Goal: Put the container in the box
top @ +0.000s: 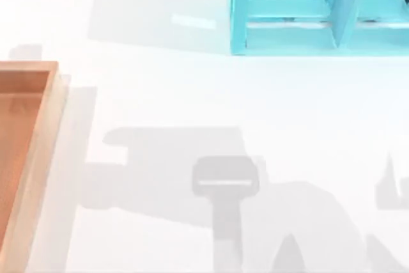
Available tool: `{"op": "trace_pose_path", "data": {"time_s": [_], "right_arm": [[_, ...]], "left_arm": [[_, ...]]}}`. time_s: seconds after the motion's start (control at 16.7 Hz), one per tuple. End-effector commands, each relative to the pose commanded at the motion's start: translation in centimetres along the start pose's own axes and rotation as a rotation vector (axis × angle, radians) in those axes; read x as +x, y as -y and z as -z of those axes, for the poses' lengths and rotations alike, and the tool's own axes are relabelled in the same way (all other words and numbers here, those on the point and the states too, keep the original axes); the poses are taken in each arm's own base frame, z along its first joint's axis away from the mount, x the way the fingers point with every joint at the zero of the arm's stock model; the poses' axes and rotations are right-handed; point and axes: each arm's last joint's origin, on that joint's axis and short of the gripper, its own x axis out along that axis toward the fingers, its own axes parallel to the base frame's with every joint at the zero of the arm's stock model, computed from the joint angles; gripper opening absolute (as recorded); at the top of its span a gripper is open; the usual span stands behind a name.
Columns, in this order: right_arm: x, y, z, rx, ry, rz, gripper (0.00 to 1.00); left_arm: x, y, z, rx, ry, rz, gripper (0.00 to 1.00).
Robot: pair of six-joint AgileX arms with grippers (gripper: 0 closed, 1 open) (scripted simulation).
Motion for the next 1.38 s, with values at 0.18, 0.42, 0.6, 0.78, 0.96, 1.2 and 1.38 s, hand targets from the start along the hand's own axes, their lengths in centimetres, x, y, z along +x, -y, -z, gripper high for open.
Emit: {"op": "trace_pose_path", "data": {"time_s": [0.18,0.42,0.6,0.78,0.96,1.2,1.38], "right_arm": [[0.0,0.0,0.0,0.0,0.0,0.0,1.0],[0.0,0.0,0.0,0.0,0.0,0.0,1.0],[0.0,0.0,0.0,0.0,0.0,0.0,1.0],[0.0,0.0,0.0,0.0,0.0,0.0,1.0],[0.0,0.0,0.0,0.0,0.0,0.0,1.0],[0.0,0.0,0.0,0.0,0.0,0.0,1.0],[0.0,0.0,0.0,0.0,0.0,0.0,1.0]], "left_arm": [[1.0,-0.9,0.5,-0.012,-0.039,-0.016,0.0],[1.0,-0.8,0.4,-0.007,-0.04,-0.016,0.0],[2.1,-1.1,0.5,-0.011,-0.045,-0.015,0.0],[4.6,-1.4,0.5,-0.008,-0.035,-0.017,0.0],[6.8,-1.7,0.7,-0.007,-0.031,-0.017,0.0],[7.4,-1.9,0.8,-0.012,-0.039,-0.016,0.0],[7.4,-1.9,0.8,-0.012,-0.039,-0.016,0.15]]}}
